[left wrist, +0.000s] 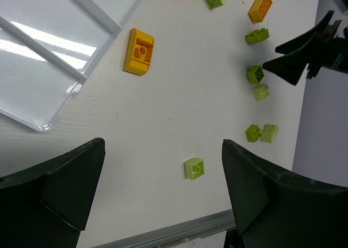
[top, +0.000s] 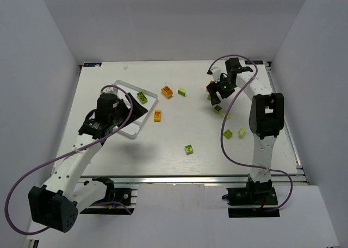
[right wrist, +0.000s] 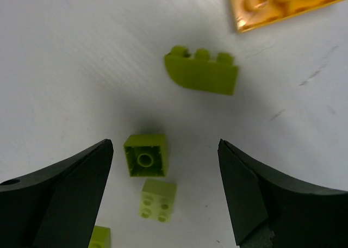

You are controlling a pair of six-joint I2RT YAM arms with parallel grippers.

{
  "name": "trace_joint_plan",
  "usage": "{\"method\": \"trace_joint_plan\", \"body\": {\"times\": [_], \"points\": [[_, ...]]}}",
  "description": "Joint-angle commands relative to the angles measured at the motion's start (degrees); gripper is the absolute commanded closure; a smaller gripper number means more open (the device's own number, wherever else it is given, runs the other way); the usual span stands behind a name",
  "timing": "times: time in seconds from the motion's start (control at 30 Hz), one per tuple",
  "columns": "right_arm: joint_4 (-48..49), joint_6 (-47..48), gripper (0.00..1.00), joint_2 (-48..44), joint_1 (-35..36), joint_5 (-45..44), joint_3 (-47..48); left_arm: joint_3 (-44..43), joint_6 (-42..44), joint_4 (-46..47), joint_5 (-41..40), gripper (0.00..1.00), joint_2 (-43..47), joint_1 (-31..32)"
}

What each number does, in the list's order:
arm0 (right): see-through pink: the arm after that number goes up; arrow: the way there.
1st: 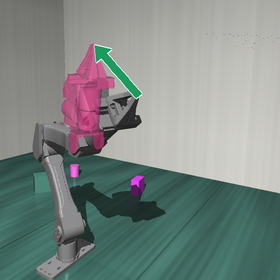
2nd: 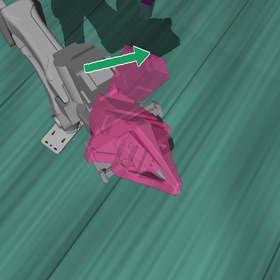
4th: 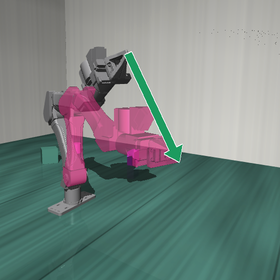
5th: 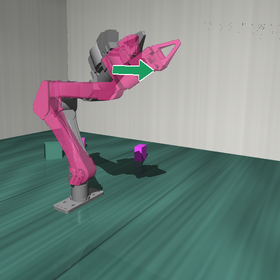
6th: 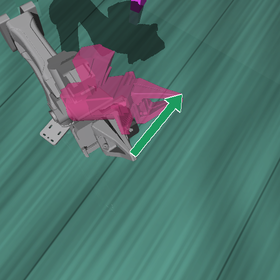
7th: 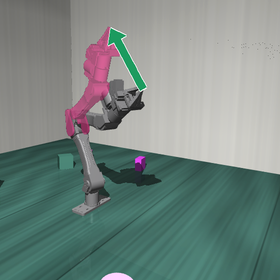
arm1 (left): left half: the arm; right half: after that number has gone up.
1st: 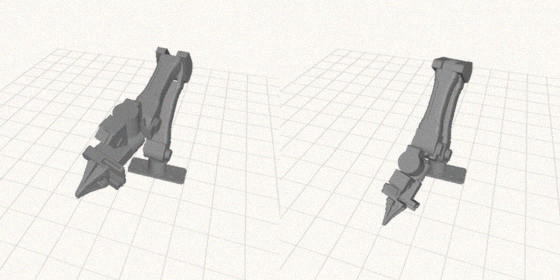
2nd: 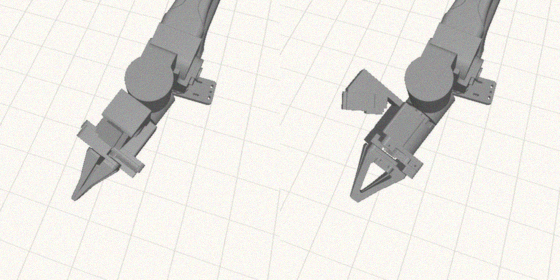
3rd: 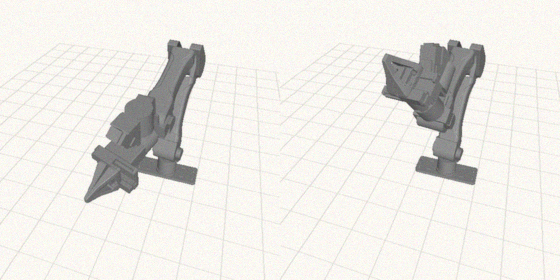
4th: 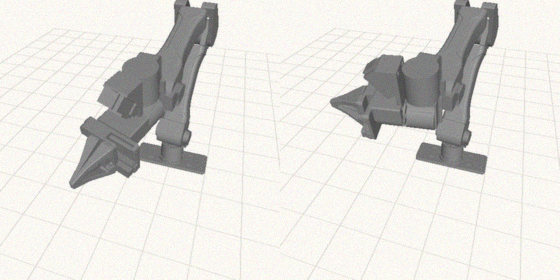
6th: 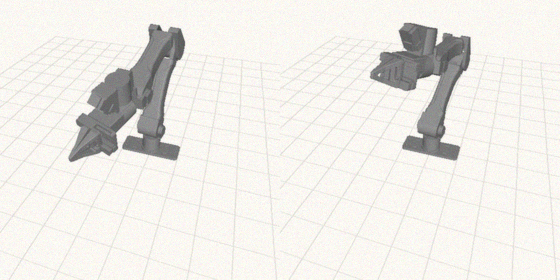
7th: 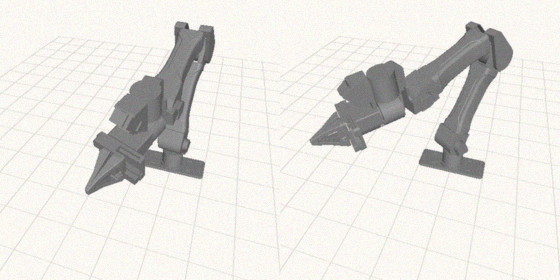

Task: Sort the legos into containers by color

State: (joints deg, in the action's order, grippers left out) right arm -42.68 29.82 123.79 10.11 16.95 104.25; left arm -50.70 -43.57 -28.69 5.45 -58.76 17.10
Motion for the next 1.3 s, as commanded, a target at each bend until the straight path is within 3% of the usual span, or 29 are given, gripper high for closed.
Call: {"method": "trace_joint_plan", "body": {"times": [0.0,0.3,0.4,0.53,0.7,0.8,0.9,1.13,1.27], "points": [[-3.6,4.7,0.17,-2.1,0.7,3.5,-3.6,0.9,-0.7,1.7,1.4,0.03,0.6,0.3],[3.0,2.8,0.26,-2.1,1.3,-0.7,-9.8,0.4,-0.8,2.0,1.3,0.02,-1.1,0.3],[5.3,2.8,0.34,-2.1,1.2,-3.1,-11.2,0.2,-0.6,1.7,1.2,0.02,-1.4,0.3],[6.4,5.3,0.59,-4.1,1.6,-4.3,-13.3,0.4,-0.7,1.4,0.9,0.02,-1.2,0.3],[4.3,9.6,0.76,-7.7,2.1,0.2,-13.4,1.0,-1.2,1.5,0.4,0.02,0.0,0.3],[0.7,13.3,0.90,-9.9,4.0,9.3,-9.5,1.2,-1.1,1.7,0.2,0.02,0.9,0.3],[0.0,12.9,0.93,-9.7,8.2,16.8,-4.5,1.2,-0.8,1.8,-0.3,0.02,2.1,0.3],[7.1,-4.2,0.98,1.2,18.6,17.8,10.8,0.2,-0.7,-1.1,-1.5,0.02,5.8,0.3],[16.0,-13.5,1.00,6.8,23.0,15.2,17.7,0.0,-1.4,-3.8,-2.3,0.02,8.6,0.3]]}}
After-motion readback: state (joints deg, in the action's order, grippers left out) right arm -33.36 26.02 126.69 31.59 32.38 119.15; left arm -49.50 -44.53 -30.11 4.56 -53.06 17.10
